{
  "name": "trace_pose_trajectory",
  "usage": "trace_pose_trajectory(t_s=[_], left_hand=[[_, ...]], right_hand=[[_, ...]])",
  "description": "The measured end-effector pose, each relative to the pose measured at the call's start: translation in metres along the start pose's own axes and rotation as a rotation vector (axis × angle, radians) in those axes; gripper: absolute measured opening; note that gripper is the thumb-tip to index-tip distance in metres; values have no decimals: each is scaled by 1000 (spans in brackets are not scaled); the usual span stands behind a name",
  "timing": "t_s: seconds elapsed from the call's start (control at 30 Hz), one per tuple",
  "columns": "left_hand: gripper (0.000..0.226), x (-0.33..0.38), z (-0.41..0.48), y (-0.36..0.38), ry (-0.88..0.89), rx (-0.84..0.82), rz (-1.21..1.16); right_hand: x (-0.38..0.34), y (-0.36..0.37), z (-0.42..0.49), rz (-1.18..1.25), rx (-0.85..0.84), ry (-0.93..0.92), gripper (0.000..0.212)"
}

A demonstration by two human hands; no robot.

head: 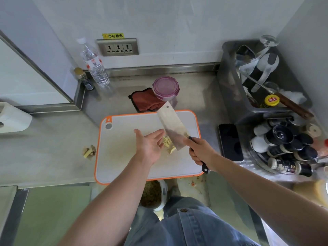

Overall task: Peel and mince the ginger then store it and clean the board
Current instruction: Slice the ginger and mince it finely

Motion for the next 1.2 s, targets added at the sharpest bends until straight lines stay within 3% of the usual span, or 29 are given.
trace_pose_trajectory(t_s=[0.13, 0.23, 0.3, 0.37, 0.47, 0.63, 0.83, 1.2], left_hand=[[98, 1, 0, -1, 8, 15, 5], [78, 3, -2, -2, 37, 46, 146], [46, 8, -3, -11, 113, 147, 439], [25, 17, -4, -21, 228, 242, 804], [35, 27, -4, -29, 348, 264, 1167], [33, 33, -10, -46, 414, 335, 1640], [57, 22, -15, -73, 331, 259, 1834], [54, 25, -24, -101, 437, 122, 1721]], right_hand=[[0, -1, 1, 7, -16, 1, 28], [0, -9, 4, -32, 72, -26, 26], [-2, -20, 7, -28, 196, -86, 25], [-9, -36, 6, -253, 382, -179, 24], [-11, -49, 4, -552, 530, -238, 21], [8, -45, 9, -777, 567, -228, 21], [27, -7, 6, -804, 494, -300, 28], [36, 65, -5, -820, 385, -389, 30]])
Point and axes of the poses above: each hand's wrist, its own z-axis towards the middle knuckle, its own y-axis out of the palm, x = y × z, the point moved 8 cm from there along z, towards the middle knuckle, and after that the axes turned 4 degrees about y, right-handed, at the moved point
